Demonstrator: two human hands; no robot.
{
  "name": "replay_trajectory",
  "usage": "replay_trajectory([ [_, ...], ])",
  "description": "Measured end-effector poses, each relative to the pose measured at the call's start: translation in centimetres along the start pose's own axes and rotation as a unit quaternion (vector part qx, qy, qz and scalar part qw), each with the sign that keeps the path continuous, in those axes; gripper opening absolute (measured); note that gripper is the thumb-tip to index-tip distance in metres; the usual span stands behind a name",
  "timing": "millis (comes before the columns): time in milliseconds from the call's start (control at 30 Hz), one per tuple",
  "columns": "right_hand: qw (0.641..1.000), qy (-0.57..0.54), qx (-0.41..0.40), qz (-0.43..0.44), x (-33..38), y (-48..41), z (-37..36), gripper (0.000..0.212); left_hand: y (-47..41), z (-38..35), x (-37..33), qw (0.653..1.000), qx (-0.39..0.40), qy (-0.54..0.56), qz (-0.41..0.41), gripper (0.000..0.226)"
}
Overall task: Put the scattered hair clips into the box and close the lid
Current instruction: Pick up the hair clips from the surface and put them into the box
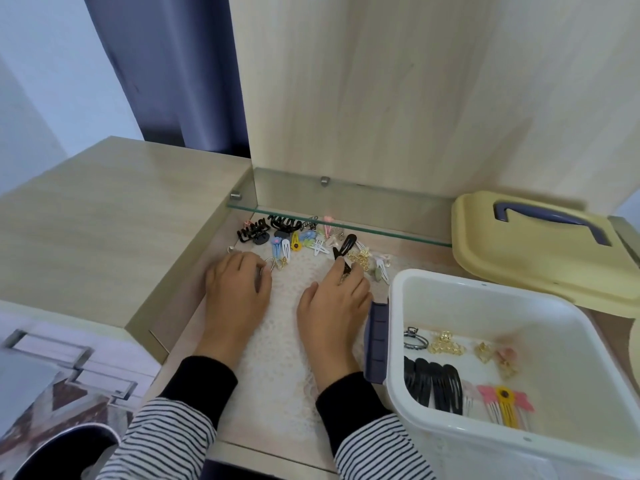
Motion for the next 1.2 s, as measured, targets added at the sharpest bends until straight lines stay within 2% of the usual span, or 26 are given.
replay_trajectory([
  [100, 1.0, -0.014, 0.011, -0.017, -0.3, 0.1, -0.2, 0.058, 0.0, 0.0, 0.1, 1.0, 0.007, 0.005, 0.021, 0.009],
  [267, 0.997, -0.048, 0.016, -0.055, -1.0, 0.1, -0.6, 0.052, 0.0, -0.2, 0.7, 0.999, 0.006, -0.004, 0.054, 0.033],
  [400, 0.999, -0.021, -0.004, -0.035, -0.7, 0.0, 0.2, 0.027, 0.1, -0.3, 0.7, 0.998, 0.004, -0.019, 0.054, 0.02],
  [633, 1.0, -0.025, -0.014, -0.009, -0.3, 0.0, 0.5, 0.019, 0.0, -0.3, 0.6, 0.999, 0.008, 0.005, 0.042, 0.015],
  [767, 1.0, -0.021, -0.011, 0.014, 0.2, -0.1, 0.3, 0.024, 0.0, -0.5, 0.5, 0.999, 0.016, 0.023, 0.027, 0.01],
  [900, 0.997, -0.056, 0.0, 0.046, 1.0, -0.1, 0.0, 0.035, -0.1, 0.1, 0.2, 0.994, 0.026, 0.106, 0.005, 0.013],
  [1000, 0.992, -0.114, 0.013, 0.046, 1.4, 0.1, 0.3, 0.035, -0.2, 0.9, 0.4, 0.981, 0.03, 0.187, 0.047, 0.014],
  [1067, 0.98, -0.195, 0.02, 0.031, 1.7, 0.3, 0.8, 0.034, -0.2, 1.2, 0.6, 0.968, 0.036, 0.233, 0.083, 0.015],
  [1133, 0.95, -0.311, 0.016, 0.001, 2.2, 0.3, 1.7, 0.03, -0.4, 1.1, 0.9, 0.952, 0.055, 0.273, 0.127, 0.014],
  [1200, 0.905, -0.424, 0.022, -0.04, 2.5, 0.4, 3.0, 0.025, -0.4, 1.3, 1.0, 0.944, 0.064, 0.286, 0.15, 0.012],
])
Point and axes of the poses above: each hand's wrist, its own y-axis away from the middle knuckle, its own z-axis out of the back of the hand, x = y × z, the point moved 8 cm from there along -y, towards the middle knuckle, and after that the axes turned 12 degrees about z, right-handed, at the moved point
